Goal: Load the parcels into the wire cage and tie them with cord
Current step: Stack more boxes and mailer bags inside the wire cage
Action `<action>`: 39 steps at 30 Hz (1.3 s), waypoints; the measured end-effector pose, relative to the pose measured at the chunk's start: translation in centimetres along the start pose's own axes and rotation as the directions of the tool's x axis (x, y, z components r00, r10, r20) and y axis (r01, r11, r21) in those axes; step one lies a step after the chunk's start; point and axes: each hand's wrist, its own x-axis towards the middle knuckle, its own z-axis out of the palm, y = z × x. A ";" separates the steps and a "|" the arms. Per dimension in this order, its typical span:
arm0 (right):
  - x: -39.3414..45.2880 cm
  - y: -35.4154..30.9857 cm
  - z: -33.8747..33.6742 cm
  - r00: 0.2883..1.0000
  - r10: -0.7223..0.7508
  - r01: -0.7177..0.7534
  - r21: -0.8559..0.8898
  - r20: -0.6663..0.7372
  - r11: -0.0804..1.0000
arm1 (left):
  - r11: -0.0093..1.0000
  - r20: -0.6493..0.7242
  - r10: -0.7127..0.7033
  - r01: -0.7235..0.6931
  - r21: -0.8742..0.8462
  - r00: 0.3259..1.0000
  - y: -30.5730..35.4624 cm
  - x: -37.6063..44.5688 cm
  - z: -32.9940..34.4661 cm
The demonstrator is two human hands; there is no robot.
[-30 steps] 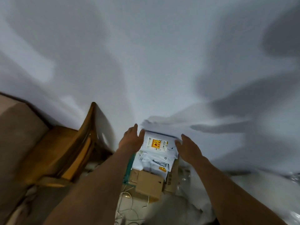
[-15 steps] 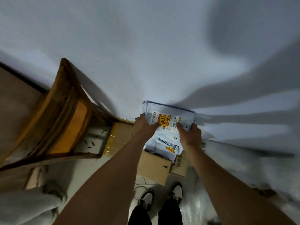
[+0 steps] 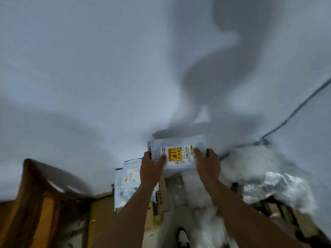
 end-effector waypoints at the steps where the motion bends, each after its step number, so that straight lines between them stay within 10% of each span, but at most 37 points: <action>1: -0.6 0.3 -3.1 0.999 0.016 -0.014 0.033 -0.050 0.999 | 0.998 0.044 0.052 -0.053 0.017 0.998 1.7 -1.2 1.3; 12: -11.7 18.9 -42.3 0.808 0.309 -0.127 0.363 -0.502 0.923 | 0.895 0.482 0.427 -0.435 -0.103 0.765 19.2 -31.4 25.2; 22: -30.1 52.1 -69.5 0.480 0.570 -0.292 0.492 -0.666 0.820 | 0.874 0.829 0.329 -0.478 -0.086 0.452 9.5 -70.7 50.7; 26: -36.4 63.3 -69.0 0.403 0.696 -0.393 0.574 -0.595 0.718 | 0.820 0.907 0.220 -0.571 0.028 0.360 0.0 -77.3 54.5; 39: -40.6 90.3 -38.3 0.312 0.932 -0.666 0.658 -0.184 0.352 | 0.446 0.897 -0.115 -0.785 0.430 0.426 -38.8 -67.4 58.1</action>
